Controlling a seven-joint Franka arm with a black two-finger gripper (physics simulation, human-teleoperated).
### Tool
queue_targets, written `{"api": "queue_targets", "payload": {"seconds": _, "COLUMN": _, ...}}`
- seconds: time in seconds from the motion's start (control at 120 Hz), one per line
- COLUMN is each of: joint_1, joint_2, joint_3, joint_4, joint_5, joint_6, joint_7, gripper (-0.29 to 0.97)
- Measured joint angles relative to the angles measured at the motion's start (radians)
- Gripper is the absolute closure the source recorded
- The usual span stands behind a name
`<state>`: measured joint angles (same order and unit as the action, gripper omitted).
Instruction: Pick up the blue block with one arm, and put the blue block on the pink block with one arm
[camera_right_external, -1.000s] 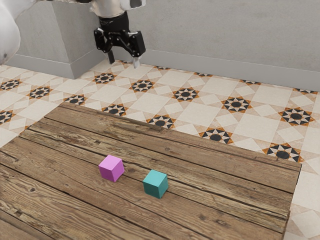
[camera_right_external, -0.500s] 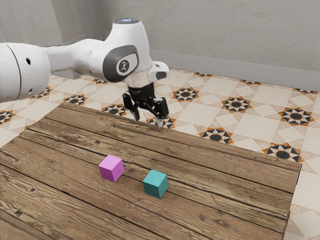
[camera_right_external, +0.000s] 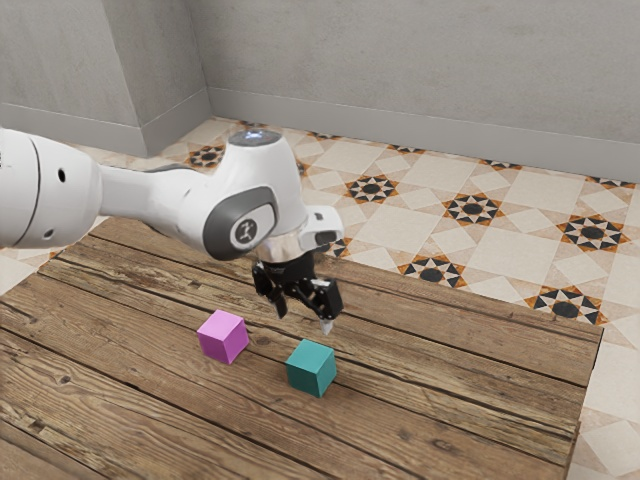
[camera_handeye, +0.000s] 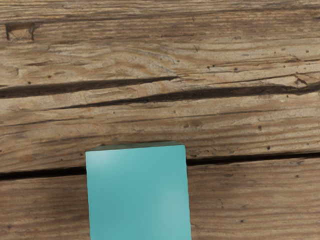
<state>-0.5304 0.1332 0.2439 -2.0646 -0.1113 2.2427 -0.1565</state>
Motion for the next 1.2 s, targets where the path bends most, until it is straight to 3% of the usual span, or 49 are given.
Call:
{"api": "queue_targets", "payload": {"seconds": 0.583, "joint_1": 0.012, "joint_2": 0.09, "joint_3": -0.004, "joint_4": -0.063, "joint_5": -0.001, "joint_6": 0.141, "joint_7": 0.001, "gripper": 0.02}}
{"api": "queue_targets", "payload": {"seconds": 1.2, "joint_1": 0.005, "joint_2": 0.162, "joint_3": -0.009, "joint_4": -0.06, "joint_5": -0.031, "joint_6": 0.184, "joint_7": 0.004, "gripper": 0.02}}
